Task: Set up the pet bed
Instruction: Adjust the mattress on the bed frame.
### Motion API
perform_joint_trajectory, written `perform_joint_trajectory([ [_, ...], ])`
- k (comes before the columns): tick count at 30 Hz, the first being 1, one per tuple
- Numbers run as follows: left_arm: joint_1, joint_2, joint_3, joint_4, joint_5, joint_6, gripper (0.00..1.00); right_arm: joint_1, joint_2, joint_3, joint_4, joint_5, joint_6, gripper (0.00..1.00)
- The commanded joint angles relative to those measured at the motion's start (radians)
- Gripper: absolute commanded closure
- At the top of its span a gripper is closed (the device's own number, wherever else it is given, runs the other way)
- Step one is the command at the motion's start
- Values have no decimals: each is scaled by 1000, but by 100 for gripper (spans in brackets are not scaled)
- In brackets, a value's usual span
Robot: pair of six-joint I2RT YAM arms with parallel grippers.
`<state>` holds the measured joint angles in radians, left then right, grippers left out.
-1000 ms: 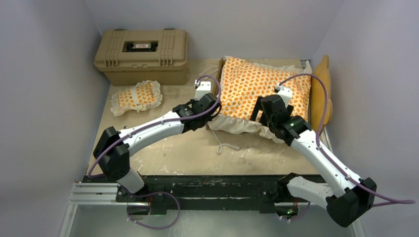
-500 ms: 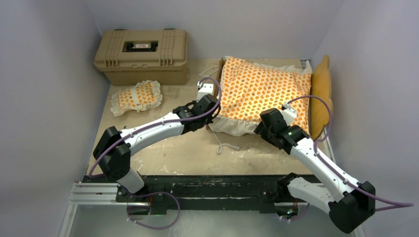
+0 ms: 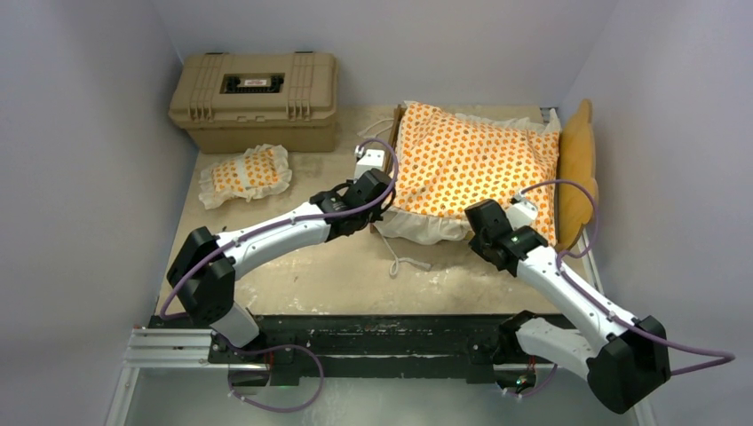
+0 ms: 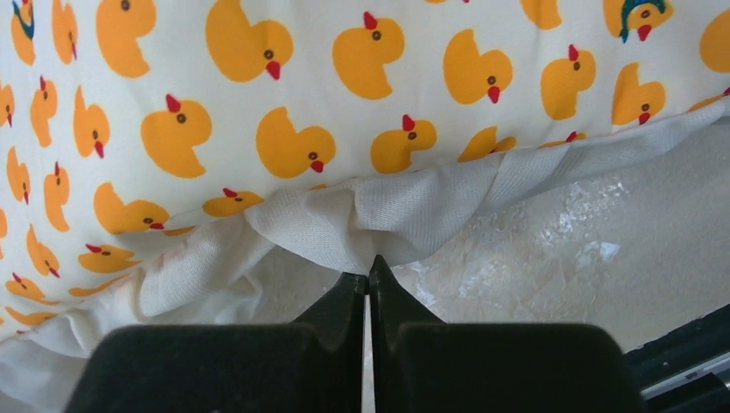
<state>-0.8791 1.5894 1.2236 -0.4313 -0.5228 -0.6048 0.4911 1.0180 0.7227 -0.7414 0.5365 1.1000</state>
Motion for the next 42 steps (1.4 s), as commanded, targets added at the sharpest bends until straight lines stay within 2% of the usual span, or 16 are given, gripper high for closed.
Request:
perform_joint_trajectory([
  [1, 13, -34, -9, 38, -3, 34, 100, -23, 6, 34, -37, 88, 25, 100],
  [10, 33, -34, 3, 2, -31, 52, 100, -49, 28, 246, -373, 95, 4, 100],
  [18, 49, -43, 38, -59, -39, 81, 100, -204, -32, 323, -386, 59, -241, 100],
  [22, 58, -45, 57, -78, -39, 100, 100, -234, -29, 349, -385, 49, -338, 100],
  [26, 59, -26, 82, -111, -33, 113, 93, -236, -27, 357, -388, -9, -388, 100],
  [28, 60, -22, 85, -136, -44, 109, 87, -238, -39, 351, -387, -29, -402, 63],
  [29, 60, -25, 84, -145, -51, 107, 83, -238, -45, 351, -386, -37, -404, 49],
  [30, 60, -34, 79, -151, -57, 107, 78, -238, -48, 351, -385, -54, -410, 39],
  [31, 60, -46, 75, -155, -64, 109, 71, -238, -48, 354, -384, -63, -413, 34],
  [34, 60, -97, 65, -167, -93, 115, 48, -238, -35, 364, -373, -108, -412, 31],
  [38, 59, -155, 58, -167, -54, 139, 24, -238, -2, 365, -325, -114, -409, 30],
  [42, 58, -196, 48, -117, 67, 139, 23, -238, 10, 341, -189, -207, -439, 31],
])
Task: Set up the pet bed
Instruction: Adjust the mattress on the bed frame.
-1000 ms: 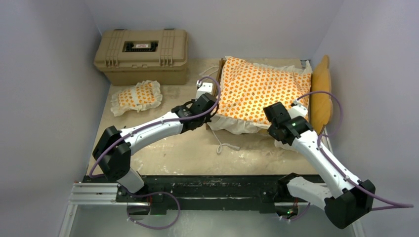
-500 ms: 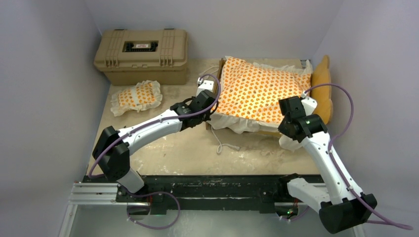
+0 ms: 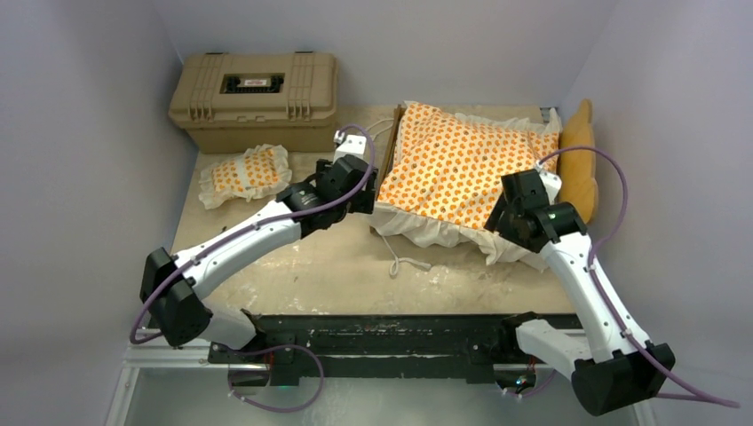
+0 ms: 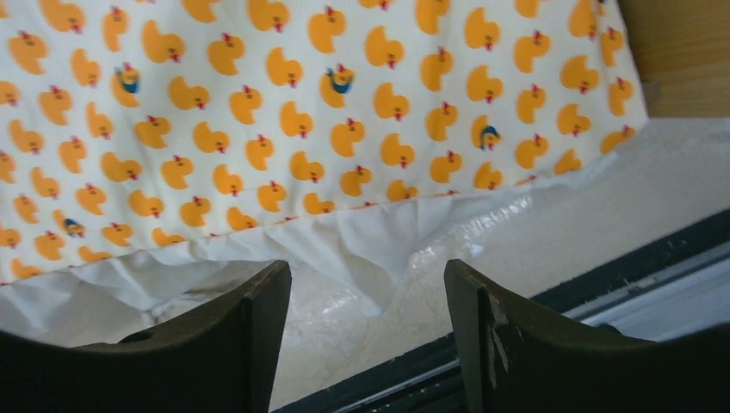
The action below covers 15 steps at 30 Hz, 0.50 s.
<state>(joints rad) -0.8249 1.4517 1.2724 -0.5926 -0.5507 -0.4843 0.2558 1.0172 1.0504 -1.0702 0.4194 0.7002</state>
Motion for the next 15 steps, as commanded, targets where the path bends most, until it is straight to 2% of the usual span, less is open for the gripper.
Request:
perform_joint_trajectory([
  [1, 4, -63, -7, 70, 129, 17, 23, -3, 12, 8, 192, -133, -64, 31],
  [7, 42, 0, 14, 140, 212, 3, 21, -1, 18, -12, 498, -294, -242, 29],
  [11, 88, 29, -20, 187, 247, -48, 22, 0, 56, -6, 630, -397, -296, 29],
  [13, 103, 34, -57, 219, 251, -77, 25, 3, 74, -7, 666, -417, -310, 29],
  [15, 120, 40, -98, 245, 259, -112, 33, 3, 86, -17, 694, -434, -318, 29],
])
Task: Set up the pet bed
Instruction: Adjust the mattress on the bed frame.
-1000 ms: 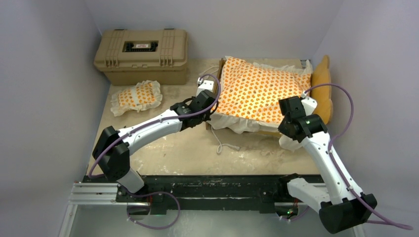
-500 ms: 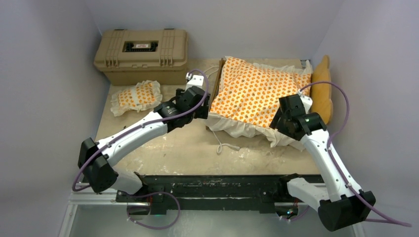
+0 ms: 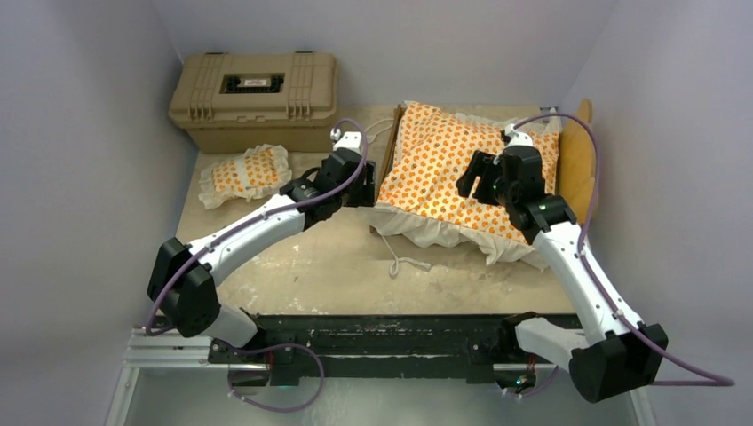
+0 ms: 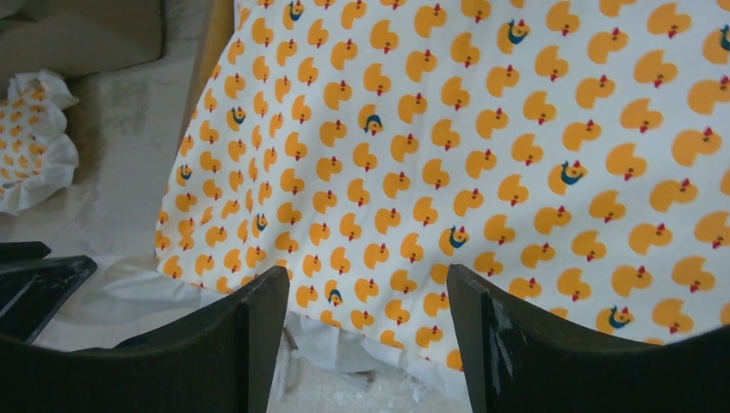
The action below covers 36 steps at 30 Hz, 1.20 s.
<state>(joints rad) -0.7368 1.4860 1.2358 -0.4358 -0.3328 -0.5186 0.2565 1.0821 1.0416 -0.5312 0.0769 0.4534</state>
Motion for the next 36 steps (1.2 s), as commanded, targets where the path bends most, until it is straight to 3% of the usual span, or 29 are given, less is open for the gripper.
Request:
perform_joint_trajectory([
  [1, 35, 9, -83, 99, 49, -94, 39, 3, 23, -18, 165, -99, -74, 29],
  [7, 40, -27, -241, 110, 83, -177, 63, 3, 16, -71, 204, -130, -79, 28],
  [14, 52, -124, -433, 76, 4, -232, 65, 3, 26, -101, 226, -137, -102, 27],
  [16, 58, -143, -424, 75, -14, -220, 60, 3, 39, -95, 222, -141, -114, 27],
  [21, 62, -171, -405, 169, -28, -162, 36, 3, 45, -82, 221, -148, -141, 27],
  [29, 203, -74, -412, 343, 155, -209, 31, 4, 26, -109, 232, -165, -146, 26],
  [36, 228, 167, -218, 389, 168, -216, 33, 4, 32, -102, 242, -173, -147, 25],
])
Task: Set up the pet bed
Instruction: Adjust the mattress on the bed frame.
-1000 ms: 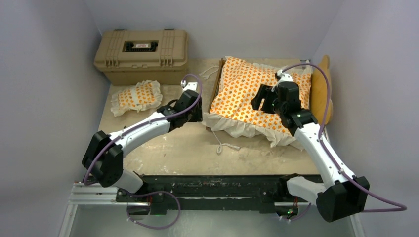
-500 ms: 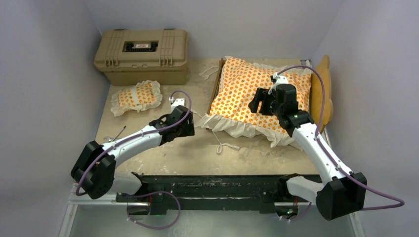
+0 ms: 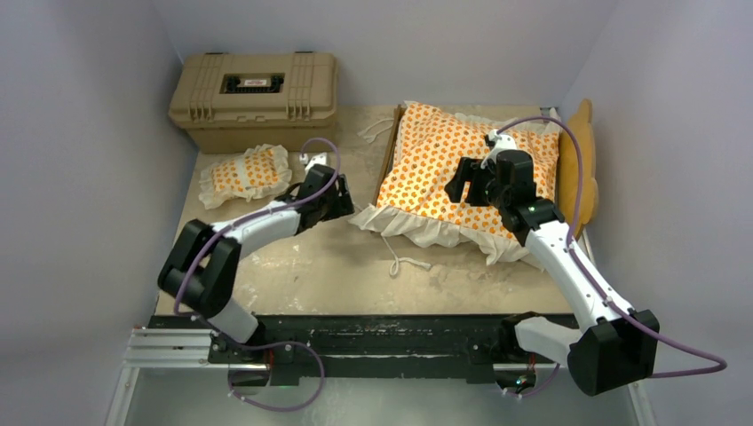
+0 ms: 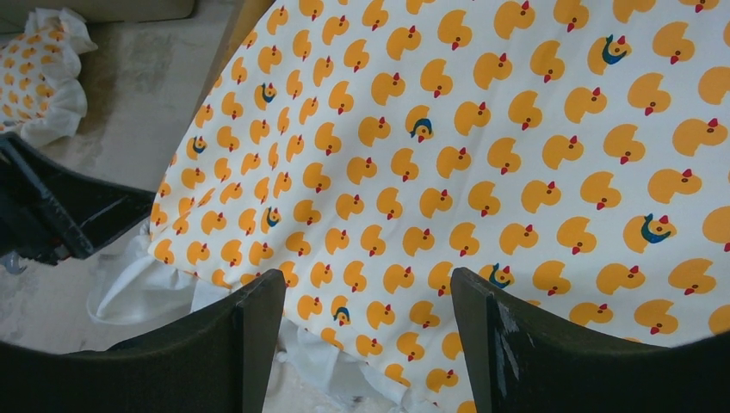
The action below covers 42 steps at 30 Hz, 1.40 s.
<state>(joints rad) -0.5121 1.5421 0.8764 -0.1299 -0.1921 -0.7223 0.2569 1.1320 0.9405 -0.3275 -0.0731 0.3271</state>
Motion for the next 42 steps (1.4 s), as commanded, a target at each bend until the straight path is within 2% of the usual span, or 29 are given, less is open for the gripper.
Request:
perform_joint_trajectory([
  [1, 3, 151, 173, 73, 24, -13, 33, 4, -17, 1, 39, -24, -20, 25],
  [9, 3, 327, 272, 30, -40, -36, 34, 4, -15, -6, 42, -35, -20, 25],
  [13, 1, 360, 282, -1, -29, -39, 36, 4, -12, -3, 38, -26, -23, 25],
  [19, 2, 253, 130, -38, -68, -94, 40, 4, -2, 11, 26, 16, -27, 24],
  [23, 9, 105, 10, -75, -119, -92, 40, 4, -5, 22, -31, 124, 1, 22],
  [25, 9, 25, 5, -101, -130, -60, 39, 2, -10, 31, -71, 203, 15, 20],
  [28, 7, -72, 47, -124, -124, 14, 34, 2, -20, 46, -81, 288, 20, 17],
  [31, 5, -114, 120, -115, -62, 57, 30, 2, 1, 75, -39, 285, 23, 15],
  [36, -15, -110, 194, -42, 85, 57, 24, 9, 164, 215, 46, 233, 8, 17],
  [40, -37, -61, 327, -49, 112, 80, 22, 18, 266, 339, 121, 270, -13, 18],
  [42, -44, -27, 388, -34, 119, 93, 25, 18, 334, 421, 147, 234, -39, 18],
])
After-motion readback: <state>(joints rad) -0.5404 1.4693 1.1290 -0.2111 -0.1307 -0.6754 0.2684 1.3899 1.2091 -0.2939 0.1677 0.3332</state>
